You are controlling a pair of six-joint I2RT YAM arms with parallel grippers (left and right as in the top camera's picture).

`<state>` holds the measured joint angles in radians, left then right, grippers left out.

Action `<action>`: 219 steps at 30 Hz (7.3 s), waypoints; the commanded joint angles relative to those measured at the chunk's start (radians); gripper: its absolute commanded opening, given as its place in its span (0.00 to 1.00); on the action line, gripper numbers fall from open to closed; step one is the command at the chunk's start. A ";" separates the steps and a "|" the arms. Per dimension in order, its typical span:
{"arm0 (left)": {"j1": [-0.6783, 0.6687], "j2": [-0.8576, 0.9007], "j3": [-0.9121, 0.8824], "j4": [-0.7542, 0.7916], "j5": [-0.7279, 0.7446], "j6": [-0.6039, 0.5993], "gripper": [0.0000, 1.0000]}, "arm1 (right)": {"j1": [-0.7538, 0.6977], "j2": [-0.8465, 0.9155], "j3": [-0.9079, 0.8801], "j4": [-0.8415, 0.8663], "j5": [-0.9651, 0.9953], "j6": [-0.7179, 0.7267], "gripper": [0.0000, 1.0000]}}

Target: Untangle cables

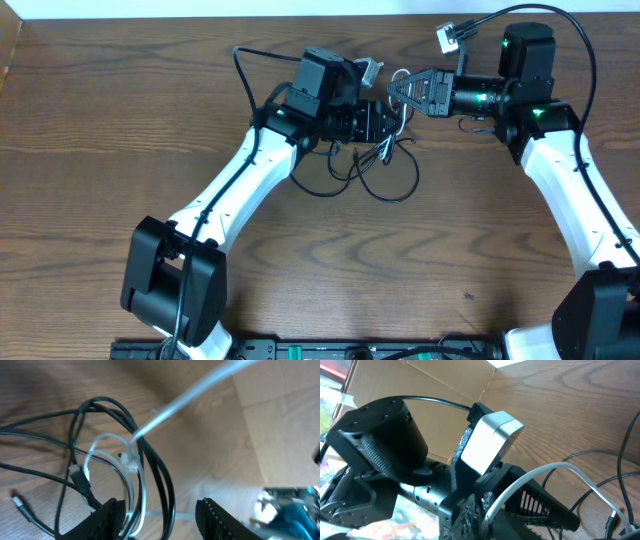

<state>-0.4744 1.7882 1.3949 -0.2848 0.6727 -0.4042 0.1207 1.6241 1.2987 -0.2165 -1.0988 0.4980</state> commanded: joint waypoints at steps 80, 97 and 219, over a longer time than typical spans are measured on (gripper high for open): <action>0.291 -0.201 0.008 -0.135 0.122 -0.059 0.07 | 0.030 -0.001 0.011 -0.317 0.461 -0.175 0.65; 0.341 -0.201 0.008 0.398 0.437 -0.367 0.07 | 0.106 0.090 0.011 -0.226 0.434 -0.094 0.75; 0.222 -0.200 0.008 -0.433 -0.214 -0.060 0.08 | -0.376 -0.048 0.011 -0.451 0.630 -0.136 0.01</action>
<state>-0.2646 1.6043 1.3937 -0.7071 0.4942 -0.4736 -0.2283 1.5990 1.3025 -0.6636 -0.5415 0.4099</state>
